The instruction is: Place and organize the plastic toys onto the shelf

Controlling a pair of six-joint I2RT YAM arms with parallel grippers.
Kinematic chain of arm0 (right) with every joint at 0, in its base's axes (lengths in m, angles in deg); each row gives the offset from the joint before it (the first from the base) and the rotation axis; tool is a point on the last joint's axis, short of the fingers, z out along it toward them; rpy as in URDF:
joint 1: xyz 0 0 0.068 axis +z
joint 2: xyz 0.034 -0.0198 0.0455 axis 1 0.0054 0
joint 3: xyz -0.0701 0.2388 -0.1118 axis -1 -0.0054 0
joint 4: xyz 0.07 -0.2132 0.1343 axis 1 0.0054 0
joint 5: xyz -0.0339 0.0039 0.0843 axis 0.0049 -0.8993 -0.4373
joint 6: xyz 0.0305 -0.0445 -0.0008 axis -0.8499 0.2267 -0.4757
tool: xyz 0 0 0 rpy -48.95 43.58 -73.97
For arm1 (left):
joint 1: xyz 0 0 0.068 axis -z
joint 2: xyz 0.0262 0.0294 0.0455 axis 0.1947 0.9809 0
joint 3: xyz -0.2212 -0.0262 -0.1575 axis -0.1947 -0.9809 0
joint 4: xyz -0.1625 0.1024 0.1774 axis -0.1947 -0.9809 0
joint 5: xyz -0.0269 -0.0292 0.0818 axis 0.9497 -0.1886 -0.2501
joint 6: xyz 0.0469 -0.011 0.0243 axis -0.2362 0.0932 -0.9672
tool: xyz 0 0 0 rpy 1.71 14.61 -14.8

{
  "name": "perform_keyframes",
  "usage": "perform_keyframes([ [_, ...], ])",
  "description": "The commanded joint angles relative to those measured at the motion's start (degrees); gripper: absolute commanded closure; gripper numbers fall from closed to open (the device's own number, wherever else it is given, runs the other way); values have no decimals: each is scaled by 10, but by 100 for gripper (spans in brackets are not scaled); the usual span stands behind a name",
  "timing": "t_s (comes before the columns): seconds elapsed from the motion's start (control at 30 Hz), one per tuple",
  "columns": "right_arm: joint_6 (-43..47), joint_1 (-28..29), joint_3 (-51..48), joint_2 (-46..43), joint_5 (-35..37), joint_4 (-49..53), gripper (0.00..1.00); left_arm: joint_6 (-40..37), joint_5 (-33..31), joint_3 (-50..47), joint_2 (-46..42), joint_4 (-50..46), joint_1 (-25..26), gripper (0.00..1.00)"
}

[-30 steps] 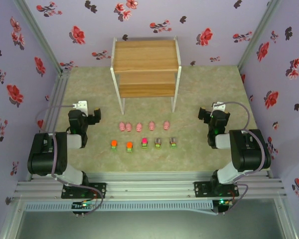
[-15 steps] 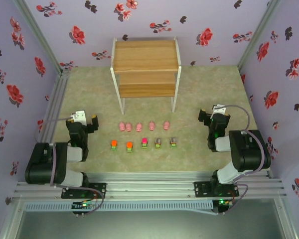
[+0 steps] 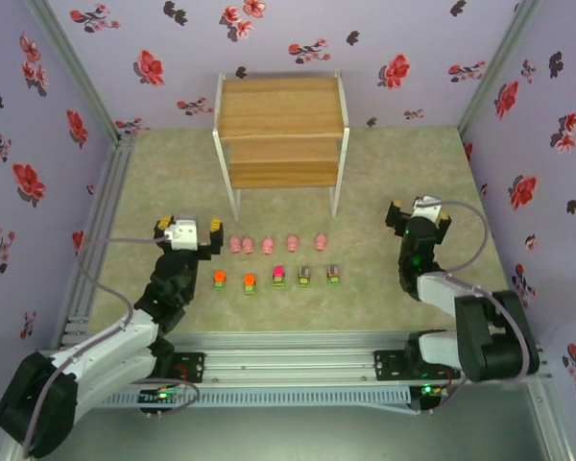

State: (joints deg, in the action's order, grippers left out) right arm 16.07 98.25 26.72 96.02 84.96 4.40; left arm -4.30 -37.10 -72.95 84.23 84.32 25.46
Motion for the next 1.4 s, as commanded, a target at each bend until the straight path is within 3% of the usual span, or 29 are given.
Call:
perform_keyframes([
  [0.0, -108, 10, 61, -62, 139, 210, 1, 10, -75, 36, -34, -93, 48, 0],
  [0.17, -242, 51, 114, -148, 210, 435, 1, 87, -80, 77, -84, -220, 98, 0],
  [0.37, -221, 151, 83, -282, 194, 511, 1, 136, -87, 117, -82, -337, 128, 0],
  [0.57, -263, 297, 127, -289, 274, 645, 1, 163, -92, 101, -75, -342, 129, 0],
  [0.83, -349, 462, 126, -250, 277, 708, 9, 172, -86, 121, -24, -346, 129, 2],
  [1.1, -439, 578, 133, -155, 275, 710, 18, 172, -79, 123, -10, -342, 128, 2],
  [1.37, -492, 593, 169, -45, 215, 704, 21, 170, -75, 131, 14, -342, 128, 2],
])
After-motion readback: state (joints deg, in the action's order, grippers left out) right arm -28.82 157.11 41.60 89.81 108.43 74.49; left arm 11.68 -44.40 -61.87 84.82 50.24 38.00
